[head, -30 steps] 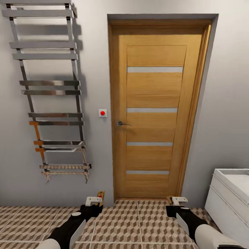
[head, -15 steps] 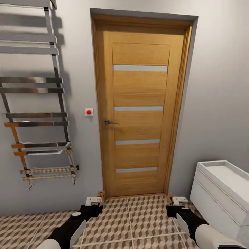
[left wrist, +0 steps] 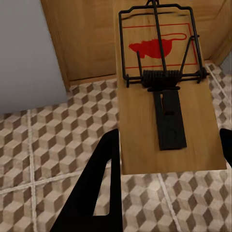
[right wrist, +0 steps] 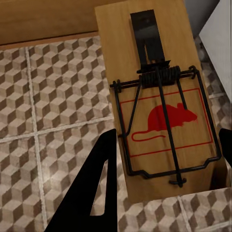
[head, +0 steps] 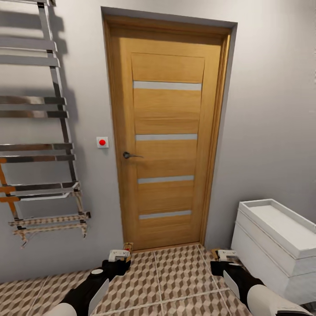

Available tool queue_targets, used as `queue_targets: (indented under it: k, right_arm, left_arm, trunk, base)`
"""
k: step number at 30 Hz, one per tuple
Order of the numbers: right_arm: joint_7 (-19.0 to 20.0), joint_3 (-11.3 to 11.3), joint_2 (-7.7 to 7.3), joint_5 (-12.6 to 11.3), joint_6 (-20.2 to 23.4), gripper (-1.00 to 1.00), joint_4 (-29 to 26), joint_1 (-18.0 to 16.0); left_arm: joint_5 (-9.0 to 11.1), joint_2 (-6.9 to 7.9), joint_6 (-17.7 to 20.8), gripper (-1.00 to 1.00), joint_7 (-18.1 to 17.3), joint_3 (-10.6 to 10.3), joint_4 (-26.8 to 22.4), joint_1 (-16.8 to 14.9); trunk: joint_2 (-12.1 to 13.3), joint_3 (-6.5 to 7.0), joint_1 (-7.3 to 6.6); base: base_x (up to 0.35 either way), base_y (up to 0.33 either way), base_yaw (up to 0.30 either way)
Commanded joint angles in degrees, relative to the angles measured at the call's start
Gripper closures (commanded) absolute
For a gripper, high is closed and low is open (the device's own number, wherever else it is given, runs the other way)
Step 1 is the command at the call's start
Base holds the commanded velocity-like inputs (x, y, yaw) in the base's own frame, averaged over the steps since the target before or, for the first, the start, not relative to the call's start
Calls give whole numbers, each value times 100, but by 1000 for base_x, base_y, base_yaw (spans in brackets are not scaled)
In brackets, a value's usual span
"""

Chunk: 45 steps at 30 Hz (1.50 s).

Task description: Take the four mousetraps from the cabinet in the bathroom and place them on the bathroom floor. Make sure all four end up on the same floor surface, and ensure that at least two of them are either under or directly next to the same bathroom sink.

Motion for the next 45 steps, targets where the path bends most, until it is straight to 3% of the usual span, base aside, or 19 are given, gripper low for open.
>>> queue_targets:
  k: [1, 45]
  right_arm:
    - [-7, -5, 0, -22, 33, 100, -12, -1]
    - [-9, 2, 17, -23, 36, 100, -5, -1]
  left_arm:
    - [43, 3, 28, 100, 16, -20, -9, -3]
    - [42, -5, 28, 100, 16, -20, -9, -3]
  trunk:
    - [-4, -6, 0]
    - [-4, 0, 0]
  base:
    - [0, 0, -156]
    - [0, 0, -282]
